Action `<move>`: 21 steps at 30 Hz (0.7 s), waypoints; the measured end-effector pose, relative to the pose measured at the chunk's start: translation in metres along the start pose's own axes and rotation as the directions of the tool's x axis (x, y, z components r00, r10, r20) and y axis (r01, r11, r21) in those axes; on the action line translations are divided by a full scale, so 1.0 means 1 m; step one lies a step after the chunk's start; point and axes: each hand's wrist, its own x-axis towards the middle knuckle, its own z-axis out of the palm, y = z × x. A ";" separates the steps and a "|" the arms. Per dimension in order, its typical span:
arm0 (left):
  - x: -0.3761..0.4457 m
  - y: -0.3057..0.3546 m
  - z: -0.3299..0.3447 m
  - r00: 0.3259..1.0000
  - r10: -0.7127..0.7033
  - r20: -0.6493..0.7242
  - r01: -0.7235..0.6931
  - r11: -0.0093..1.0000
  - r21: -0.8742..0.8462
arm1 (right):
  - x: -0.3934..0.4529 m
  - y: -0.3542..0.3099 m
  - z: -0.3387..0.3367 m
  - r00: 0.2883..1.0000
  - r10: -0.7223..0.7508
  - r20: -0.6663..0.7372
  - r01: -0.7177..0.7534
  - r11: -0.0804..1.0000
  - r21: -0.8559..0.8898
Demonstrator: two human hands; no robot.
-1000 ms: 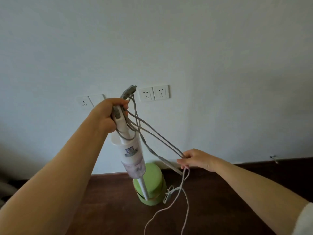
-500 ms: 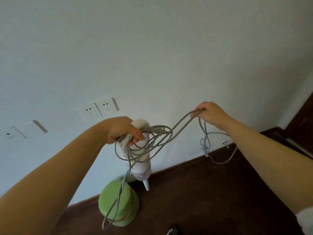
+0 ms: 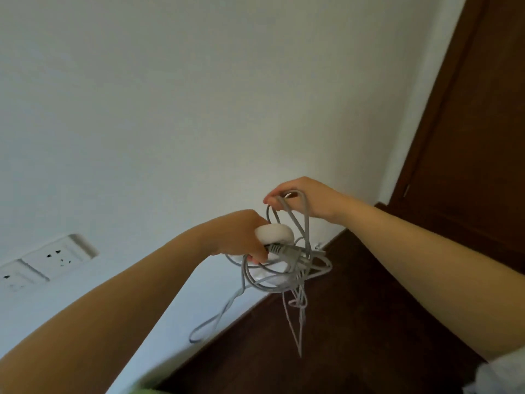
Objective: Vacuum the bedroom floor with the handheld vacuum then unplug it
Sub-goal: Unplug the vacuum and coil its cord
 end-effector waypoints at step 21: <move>0.231 0.164 0.027 0.990 -0.135 -0.051 0.107 0.923 -0.369 | -0.030 0.196 -0.206 0.978 0.208 -0.024 -0.186 0.916 0.355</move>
